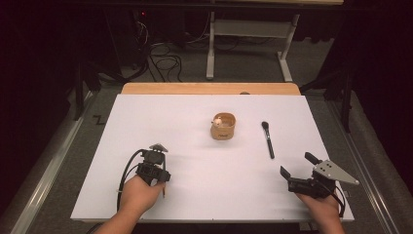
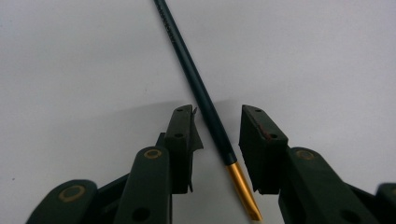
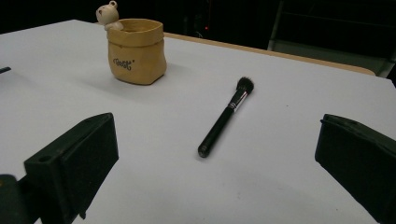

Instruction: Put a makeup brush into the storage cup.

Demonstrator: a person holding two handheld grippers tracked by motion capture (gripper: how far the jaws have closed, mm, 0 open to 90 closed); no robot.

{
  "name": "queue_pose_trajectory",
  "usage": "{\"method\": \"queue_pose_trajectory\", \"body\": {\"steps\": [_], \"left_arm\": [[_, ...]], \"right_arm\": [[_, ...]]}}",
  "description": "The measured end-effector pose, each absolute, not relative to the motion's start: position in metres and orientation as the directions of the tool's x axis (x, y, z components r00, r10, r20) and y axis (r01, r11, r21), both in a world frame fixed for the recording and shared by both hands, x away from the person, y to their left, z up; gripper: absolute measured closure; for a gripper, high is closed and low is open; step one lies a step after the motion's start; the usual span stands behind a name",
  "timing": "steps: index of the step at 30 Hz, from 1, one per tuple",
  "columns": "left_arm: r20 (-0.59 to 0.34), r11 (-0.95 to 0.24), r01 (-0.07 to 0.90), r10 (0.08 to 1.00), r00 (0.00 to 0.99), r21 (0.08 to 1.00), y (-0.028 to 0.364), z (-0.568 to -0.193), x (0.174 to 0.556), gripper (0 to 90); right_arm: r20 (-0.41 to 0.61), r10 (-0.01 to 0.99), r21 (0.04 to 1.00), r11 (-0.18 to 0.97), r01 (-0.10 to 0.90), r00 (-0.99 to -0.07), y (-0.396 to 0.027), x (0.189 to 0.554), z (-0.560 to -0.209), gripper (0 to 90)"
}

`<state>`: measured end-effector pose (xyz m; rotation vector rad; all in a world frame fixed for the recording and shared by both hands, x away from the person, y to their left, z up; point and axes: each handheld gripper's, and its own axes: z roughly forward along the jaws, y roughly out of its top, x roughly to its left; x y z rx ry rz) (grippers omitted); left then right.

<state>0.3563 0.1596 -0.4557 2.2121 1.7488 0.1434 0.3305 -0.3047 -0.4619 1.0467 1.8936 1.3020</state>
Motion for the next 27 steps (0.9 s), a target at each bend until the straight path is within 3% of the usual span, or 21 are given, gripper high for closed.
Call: {"method": "queue_pose_trajectory", "body": {"steps": [27], "left_arm": [[-0.092, -0.211, 0.932, 0.964, 0.248, 0.294, 0.1576, -0.4602, 0.3557, 76.0]], "right_arm": [[-0.045, 0.864, 0.942, 0.204, 0.267, -0.501, -0.3045, 0.3307, -0.4621, 0.2]]}}
